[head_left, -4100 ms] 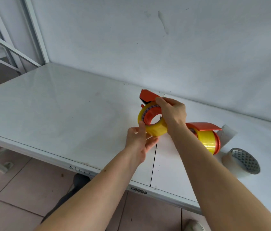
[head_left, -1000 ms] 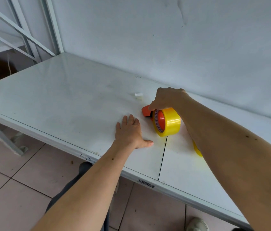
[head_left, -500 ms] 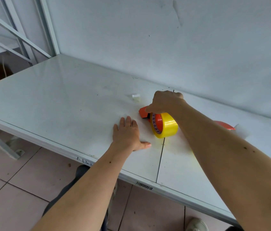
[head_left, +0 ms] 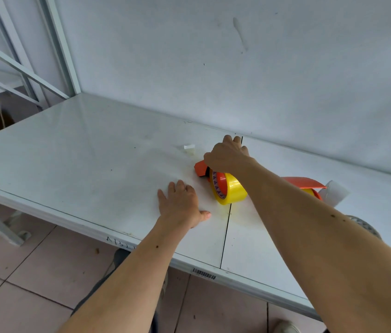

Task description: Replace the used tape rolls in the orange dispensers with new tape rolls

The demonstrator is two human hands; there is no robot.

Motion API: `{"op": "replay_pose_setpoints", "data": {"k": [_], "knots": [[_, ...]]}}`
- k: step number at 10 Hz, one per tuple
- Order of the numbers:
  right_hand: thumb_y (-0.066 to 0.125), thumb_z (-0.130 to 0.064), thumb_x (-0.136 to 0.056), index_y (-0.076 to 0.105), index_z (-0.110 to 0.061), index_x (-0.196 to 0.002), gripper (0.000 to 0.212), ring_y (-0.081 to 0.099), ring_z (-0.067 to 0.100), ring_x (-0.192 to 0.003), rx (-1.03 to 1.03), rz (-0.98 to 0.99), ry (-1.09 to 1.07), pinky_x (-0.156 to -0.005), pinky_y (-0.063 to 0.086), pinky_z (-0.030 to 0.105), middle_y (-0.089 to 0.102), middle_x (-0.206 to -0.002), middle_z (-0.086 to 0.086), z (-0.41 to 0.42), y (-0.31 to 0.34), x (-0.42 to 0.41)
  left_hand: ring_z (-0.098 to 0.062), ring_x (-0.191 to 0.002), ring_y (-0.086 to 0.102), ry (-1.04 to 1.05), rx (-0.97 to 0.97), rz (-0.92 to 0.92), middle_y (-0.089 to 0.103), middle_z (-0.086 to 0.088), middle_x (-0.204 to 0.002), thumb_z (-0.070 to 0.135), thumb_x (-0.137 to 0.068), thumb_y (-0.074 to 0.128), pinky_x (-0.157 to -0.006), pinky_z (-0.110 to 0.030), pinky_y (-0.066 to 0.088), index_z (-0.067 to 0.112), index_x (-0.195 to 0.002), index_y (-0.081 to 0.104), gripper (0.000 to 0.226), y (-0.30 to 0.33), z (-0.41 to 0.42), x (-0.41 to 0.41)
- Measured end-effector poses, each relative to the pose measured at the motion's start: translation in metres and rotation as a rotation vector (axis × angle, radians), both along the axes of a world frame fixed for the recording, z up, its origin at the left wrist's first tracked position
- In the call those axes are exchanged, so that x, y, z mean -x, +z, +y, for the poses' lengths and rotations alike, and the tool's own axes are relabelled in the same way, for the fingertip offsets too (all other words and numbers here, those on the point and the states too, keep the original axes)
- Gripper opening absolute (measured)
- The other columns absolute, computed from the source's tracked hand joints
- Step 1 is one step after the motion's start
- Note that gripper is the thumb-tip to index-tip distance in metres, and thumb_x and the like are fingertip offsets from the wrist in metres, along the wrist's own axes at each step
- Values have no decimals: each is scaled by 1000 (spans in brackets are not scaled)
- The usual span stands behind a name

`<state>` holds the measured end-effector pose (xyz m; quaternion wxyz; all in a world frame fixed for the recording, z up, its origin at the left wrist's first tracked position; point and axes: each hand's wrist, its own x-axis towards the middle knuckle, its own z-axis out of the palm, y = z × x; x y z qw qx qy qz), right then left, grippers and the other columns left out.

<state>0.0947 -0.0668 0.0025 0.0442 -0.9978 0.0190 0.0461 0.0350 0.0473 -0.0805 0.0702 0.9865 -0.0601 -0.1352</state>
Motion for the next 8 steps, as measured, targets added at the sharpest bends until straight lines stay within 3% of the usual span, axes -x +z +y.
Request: {"op": "replay_pose_setpoints", "data": {"k": [1, 2, 3, 4, 5, 7, 8], "knots": [[43, -27, -89, 54, -10, -100, 23, 38, 32, -121, 4, -15, 22, -83, 28, 38, 47, -122, 12, -2, 3, -2, -29, -145, 23, -35, -30, -1, 29, -10, -155, 66, -84, 52, -117, -57, 15, 10, -147, 31, 87, 7, 3, -2], [41, -39, -93, 52, -13, -92, 28, 42, 31, -119, 47, -12, 34, -81, 30, 39, 50, -105, 9, 0, 6, -4, -29, -138, 36, -65, -84, 20, 42, -9, -146, 66, -83, 54, -116, -58, 17, 11, -140, 41, 79, 16, 3, -3], [34, -46, -95, 48, -12, -69, 45, 40, 29, -111, -3, 24, 17, -80, 29, 39, 45, -88, 6, -3, 10, -3, -28, -129, 45, -105, -136, 28, 50, -8, -135, 64, -85, 53, -115, -57, 20, 13, -130, 50, 68, 24, 4, -5], [31, -45, -94, 43, -12, -59, 49, 36, 29, -106, -81, 23, 13, -81, 34, 39, 41, -89, 7, -13, 15, 5, -28, -122, 50, -140, -149, 66, 54, -8, -130, 63, -88, 50, -111, -53, 25, 13, -122, 55, 61, 30, 5, -9], [30, -49, -94, 55, -8, -67, 55, 39, 30, -107, -69, 22, 35, -82, 37, 39, 47, -94, 9, -26, 22, 21, -28, -114, 54, -165, -162, 97, 59, -8, -123, 60, -89, 50, -97, -43, 39, 13, -111, 55, 53, 35, 6, -12], [34, -60, -94, 68, -19, -94, 53, 55, 24, -103, -95, -54, -8, -78, 42, 36, 65, -103, 1, -63, 48, 84, -26, -118, 50, -169, -186, 212, 57, -7, -127, 57, -92, 46, -94, -36, 43, 12, -123, 53, 54, 43, 15, -11], [48, -55, -90, 69, -29, -89, 33, 58, 17, -90, -171, -150, -52, -73, 46, 32, 67, -90, -8, -90, 63, 142, -23, -122, 51, -156, -154, 176, 54, -2, -136, 59, -92, 43, -97, -35, 45, 17, -136, 48, 61, 42, 33, 0]]}}
